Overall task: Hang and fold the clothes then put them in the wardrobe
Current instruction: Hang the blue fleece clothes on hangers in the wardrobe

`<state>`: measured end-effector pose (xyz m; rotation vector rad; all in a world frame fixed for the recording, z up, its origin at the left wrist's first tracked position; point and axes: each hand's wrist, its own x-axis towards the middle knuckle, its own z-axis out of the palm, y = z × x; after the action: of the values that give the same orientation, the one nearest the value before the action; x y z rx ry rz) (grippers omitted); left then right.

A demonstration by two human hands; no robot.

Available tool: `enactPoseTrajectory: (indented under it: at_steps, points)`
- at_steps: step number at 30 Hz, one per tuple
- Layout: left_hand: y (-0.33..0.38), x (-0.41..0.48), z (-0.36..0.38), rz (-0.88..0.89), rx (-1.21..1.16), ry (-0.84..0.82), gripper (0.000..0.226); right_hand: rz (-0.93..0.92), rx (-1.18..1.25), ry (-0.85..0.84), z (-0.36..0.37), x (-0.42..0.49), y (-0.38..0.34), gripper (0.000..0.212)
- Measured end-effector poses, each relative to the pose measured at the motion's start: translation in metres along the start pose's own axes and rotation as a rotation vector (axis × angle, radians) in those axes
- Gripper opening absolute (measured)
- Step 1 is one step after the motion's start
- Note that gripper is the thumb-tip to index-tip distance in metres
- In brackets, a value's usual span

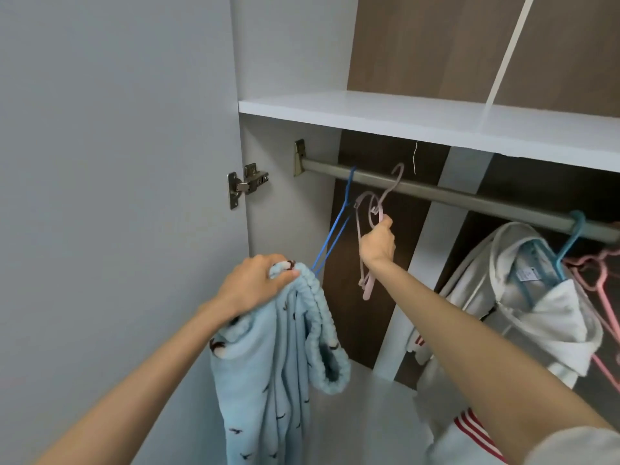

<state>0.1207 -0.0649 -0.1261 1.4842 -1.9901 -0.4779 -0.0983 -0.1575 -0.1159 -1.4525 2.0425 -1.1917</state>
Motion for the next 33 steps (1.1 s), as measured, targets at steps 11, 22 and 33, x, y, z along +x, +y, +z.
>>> enactPoseTrajectory:
  at_steps: [11,22,33]
  points:
    - [0.007,-0.051,0.005,0.078,-0.002,-0.124,0.022,-0.03,-0.183,0.209,-0.065,-0.106,0.02,0.033]
    - [0.043,-0.14,0.024,0.204,-0.055,-0.255,0.072,-0.106,-0.322,0.196,-0.16,-0.302,0.058,0.028]
    - [0.101,-0.226,0.041,0.403,0.163,-0.34,0.057,-0.085,-0.434,-0.122,-0.235,-0.436,0.065,0.019]
